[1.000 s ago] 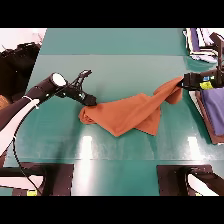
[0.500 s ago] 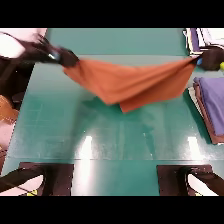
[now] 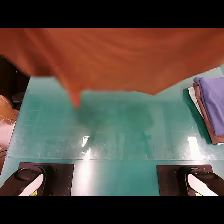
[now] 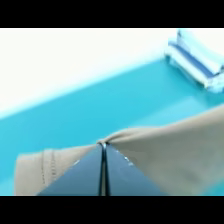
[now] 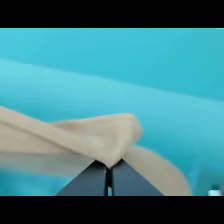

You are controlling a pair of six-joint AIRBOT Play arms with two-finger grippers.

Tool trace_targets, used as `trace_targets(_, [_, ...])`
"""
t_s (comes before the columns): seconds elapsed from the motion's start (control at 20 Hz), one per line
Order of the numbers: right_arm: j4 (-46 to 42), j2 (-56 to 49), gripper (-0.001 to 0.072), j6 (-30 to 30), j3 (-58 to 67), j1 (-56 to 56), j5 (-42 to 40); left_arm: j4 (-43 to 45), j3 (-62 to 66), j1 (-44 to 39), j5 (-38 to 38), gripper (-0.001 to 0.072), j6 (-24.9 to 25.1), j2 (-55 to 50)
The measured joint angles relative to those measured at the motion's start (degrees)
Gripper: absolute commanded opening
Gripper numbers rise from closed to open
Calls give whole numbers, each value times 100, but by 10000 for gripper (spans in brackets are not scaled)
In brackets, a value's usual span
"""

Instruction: Fold the shirts.

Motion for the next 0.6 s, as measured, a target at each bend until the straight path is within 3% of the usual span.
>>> trace_targets(0.35, [-581,280,10,269,-184,2,149,195,514,4,-466,22,-103,44])
trace_targets(0.6, [-802,-699,11,391,-223,2,551,413,-490,7,-946,22,-299,-831])
